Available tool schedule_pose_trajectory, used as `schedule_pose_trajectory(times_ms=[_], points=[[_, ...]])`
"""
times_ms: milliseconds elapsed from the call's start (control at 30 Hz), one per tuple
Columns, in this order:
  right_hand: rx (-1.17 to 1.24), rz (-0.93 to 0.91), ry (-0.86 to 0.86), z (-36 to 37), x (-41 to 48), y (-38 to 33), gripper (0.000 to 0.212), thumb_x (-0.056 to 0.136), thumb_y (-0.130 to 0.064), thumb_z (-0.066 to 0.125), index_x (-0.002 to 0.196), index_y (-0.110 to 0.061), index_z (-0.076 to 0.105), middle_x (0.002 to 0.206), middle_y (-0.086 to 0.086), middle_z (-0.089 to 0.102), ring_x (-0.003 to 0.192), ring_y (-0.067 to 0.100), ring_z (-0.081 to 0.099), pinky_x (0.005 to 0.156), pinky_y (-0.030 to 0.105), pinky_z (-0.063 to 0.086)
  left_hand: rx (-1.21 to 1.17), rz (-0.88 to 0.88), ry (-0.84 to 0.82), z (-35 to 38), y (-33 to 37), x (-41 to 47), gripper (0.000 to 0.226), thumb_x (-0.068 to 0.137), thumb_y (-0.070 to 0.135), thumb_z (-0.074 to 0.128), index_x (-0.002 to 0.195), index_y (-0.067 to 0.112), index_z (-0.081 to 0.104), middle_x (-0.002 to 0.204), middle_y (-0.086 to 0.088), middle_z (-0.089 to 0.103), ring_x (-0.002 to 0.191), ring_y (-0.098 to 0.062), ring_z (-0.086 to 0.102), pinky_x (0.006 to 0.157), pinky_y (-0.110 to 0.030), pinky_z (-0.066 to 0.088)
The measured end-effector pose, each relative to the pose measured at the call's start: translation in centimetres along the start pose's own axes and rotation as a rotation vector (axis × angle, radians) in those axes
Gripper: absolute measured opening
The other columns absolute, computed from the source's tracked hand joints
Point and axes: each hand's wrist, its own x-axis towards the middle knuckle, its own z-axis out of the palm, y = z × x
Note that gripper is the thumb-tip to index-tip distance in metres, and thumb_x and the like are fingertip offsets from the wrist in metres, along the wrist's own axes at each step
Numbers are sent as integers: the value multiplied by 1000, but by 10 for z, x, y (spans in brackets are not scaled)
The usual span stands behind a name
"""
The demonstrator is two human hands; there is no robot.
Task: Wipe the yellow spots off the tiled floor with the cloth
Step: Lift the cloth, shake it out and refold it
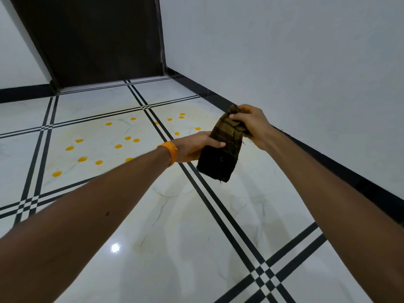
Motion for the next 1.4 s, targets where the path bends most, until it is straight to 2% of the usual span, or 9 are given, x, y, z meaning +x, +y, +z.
schedule_pose_trajectory(times_ms=[133, 233, 300, 467, 667, 900, 1000, 1167, 1400], points=[[547, 300, 76, 1, -4, 25, 41, 96, -26, 68, 128, -3, 55, 116, 21, 68, 101, 31, 71, 87, 42, 60, -135, 27, 96, 2, -3, 0, 30, 95, 7, 57, 120, 23, 60, 110, -6, 72, 101, -24, 69, 79, -35, 58], [682, 634, 113, 10, -20, 51, 53, 97, -39, 62, 131, -2, 43, 108, 23, 61, 91, 34, 66, 77, 44, 58, -283, 44, 186, 2, -5, 0, 41, 95, 0, 54, 131, 20, 52, 118, -11, 66, 105, -28, 65, 78, -38, 59], [699, 757, -37, 18, -33, 65, 67, 93, -51, 62, 134, 1, 49, 117, 24, 64, 103, 38, 66, 91, 47, 56, -316, 54, 224, 0, -6, 0, 50, 94, -3, 53, 139, 17, 46, 127, -15, 60, 111, -31, 62, 82, -40, 59], [518, 541, -221, 36, -33, 50, 42, 91, -44, 68, 117, -11, 70, 113, 21, 73, 103, 37, 71, 84, 46, 62, -302, 37, 180, -1, -11, -4, 56, 91, -6, 55, 139, 20, 44, 125, -17, 60, 111, -35, 63, 80, -41, 60], [381, 248, -175, 37, -8, 62, 33, 95, -12, 66, 127, -17, 65, 124, 11, 71, 113, 29, 68, 81, 39, 62, -289, 69, 209, -15, -22, 2, 59, 90, -9, 52, 139, 22, 43, 125, -15, 59, 111, -32, 63, 81, -39, 60], [-49, -59, -97, 61, 27, 74, 34, 98, -4, 56, 122, -27, 65, 113, -5, 70, 112, 16, 65, 98, 38, 56, -319, 32, 355, -39, -46, 36, 50, 95, -1, 47, 139, 22, 42, 129, -16, 59, 117, -32, 61, 98, -51, 52], [-52, -45, -66, 69, 39, 67, 33, 97, -5, 55, 120, -25, 66, 105, -6, 70, 104, 17, 68, 92, 37, 58, -187, -5, 521, -36, -40, 36, 42, 93, 8, 54, 134, 17, 48, 123, -13, 62, 110, -27, 63, 95, -44, 54], [-18, 101, -132, 79, 20, 31, 35, 92, -5, 64, 117, -30, 66, 101, 1, 74, 95, 18, 72, 84, 35, 60, -157, -21, 625, -30, -17, 8, 35, 93, 11, 55, 128, 16, 54, 114, -7, 65, 97, -18, 64, 69, -23, 51], [-33, 226, -208, 67, -16, -101, 48, 91, 1, 61, 129, -28, 61, 109, 3, 72, 103, 22, 70, 81, 33, 58, -292, -68, 635, -23, 93, -73, 39, 95, 1, 48, 125, 23, 57, 115, -8, 67, 105, -20, 66, 86, -33, 58]])
